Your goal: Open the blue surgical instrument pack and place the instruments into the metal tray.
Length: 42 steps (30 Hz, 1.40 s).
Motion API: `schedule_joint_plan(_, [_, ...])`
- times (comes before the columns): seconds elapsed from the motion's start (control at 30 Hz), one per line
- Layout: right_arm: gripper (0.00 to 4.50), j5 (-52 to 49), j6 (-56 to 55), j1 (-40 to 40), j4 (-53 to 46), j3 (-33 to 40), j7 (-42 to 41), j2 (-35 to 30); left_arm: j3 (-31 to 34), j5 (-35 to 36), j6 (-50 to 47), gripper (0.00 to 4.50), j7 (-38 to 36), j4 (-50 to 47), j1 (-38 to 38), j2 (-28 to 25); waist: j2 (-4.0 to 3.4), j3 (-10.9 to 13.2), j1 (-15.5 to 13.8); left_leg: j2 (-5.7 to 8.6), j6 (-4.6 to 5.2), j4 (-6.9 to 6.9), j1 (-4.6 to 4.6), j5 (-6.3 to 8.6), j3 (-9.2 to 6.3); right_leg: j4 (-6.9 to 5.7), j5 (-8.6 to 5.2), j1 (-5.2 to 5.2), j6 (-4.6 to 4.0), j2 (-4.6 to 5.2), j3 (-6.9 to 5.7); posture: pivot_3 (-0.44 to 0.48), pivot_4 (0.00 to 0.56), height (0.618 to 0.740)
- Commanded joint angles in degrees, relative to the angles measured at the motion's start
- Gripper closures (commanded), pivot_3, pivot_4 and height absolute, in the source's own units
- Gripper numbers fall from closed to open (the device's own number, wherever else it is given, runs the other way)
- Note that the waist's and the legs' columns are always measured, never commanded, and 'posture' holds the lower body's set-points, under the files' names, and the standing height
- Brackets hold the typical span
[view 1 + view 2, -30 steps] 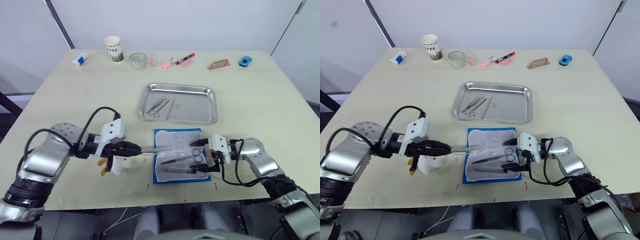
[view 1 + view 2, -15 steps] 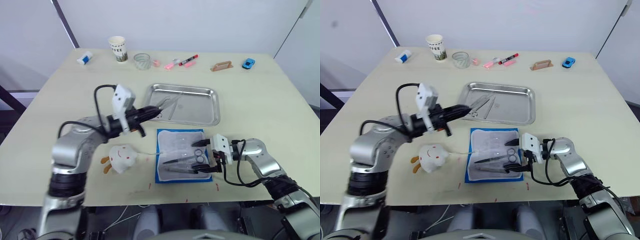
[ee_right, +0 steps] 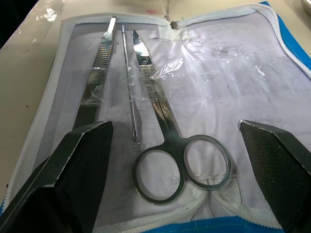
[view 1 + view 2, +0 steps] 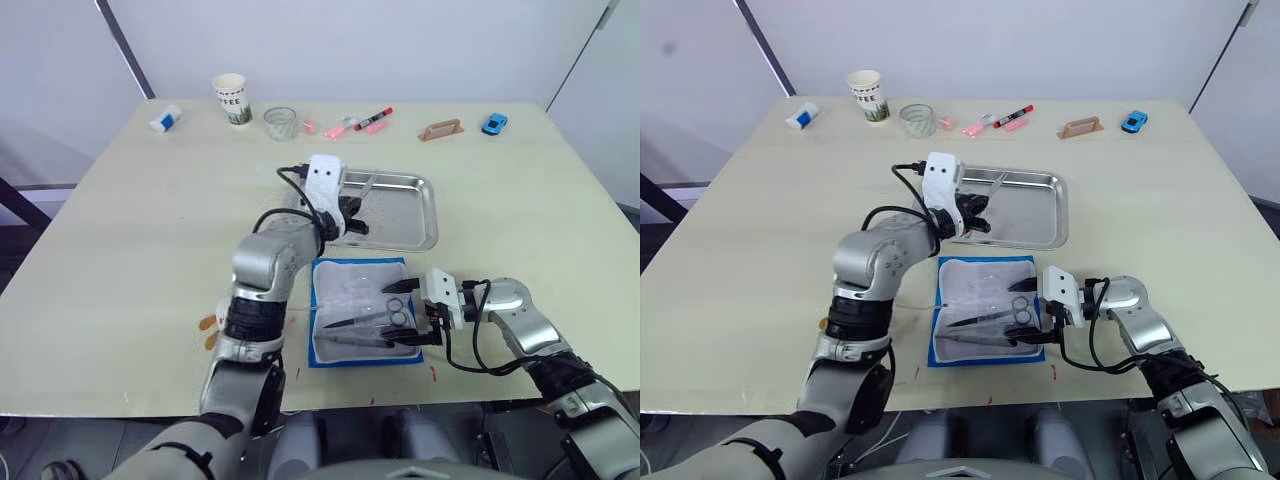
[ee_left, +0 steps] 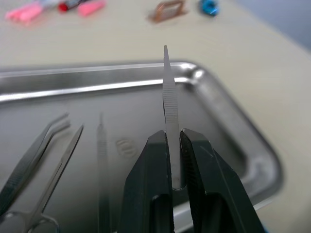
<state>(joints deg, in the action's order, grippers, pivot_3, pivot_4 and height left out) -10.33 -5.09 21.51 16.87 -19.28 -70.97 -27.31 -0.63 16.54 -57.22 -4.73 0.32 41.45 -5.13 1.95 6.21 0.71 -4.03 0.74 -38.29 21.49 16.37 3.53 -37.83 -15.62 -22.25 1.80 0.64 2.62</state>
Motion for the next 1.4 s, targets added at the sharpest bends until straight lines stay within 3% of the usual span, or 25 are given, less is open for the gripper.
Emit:
schedule_joint_plan(0.03, [0.00,4.81,2.54,-2.28,3.94,-1.98,1.68,-1.31,-1.32,-2.45,2.80,4.41,1.34,2.33,1.76,1.57,0.00,0.00,-0.03,0.00,0.00,0.00,0.00,0.00,0.00,0.00,0.00,0.00,0.00,0.00,-0.01,0.000,0.150,0.740])
schedule_joint_plan(0.5, [0.00,4.55,3.39,-2.99,2.65,-1.64,1.98,-1.68,-0.61,-6.73,3.60,4.41,5.63,6.94,2.31,7.00,-0.06,0.04,-0.09,0.02,-0.01,0.00,0.04,0.00,0.03,0.02,0.00,0.00,0.00,0.02,-0.04,0.000,0.150,0.740])
schedule_joint_plan(1.4, [0.00,4.39,3.97,-3.35,2.28,-1.79,2.32,-1.29,0.15,-8.94,2.46,4.41,5.71,9.50,2.11,7.78,-0.08,0.05,-0.09,0.04,0.00,0.01,0.06,0.00,0.01,0.05,0.00,0.00,0.01,0.04,-0.06,0.000,0.150,0.740])
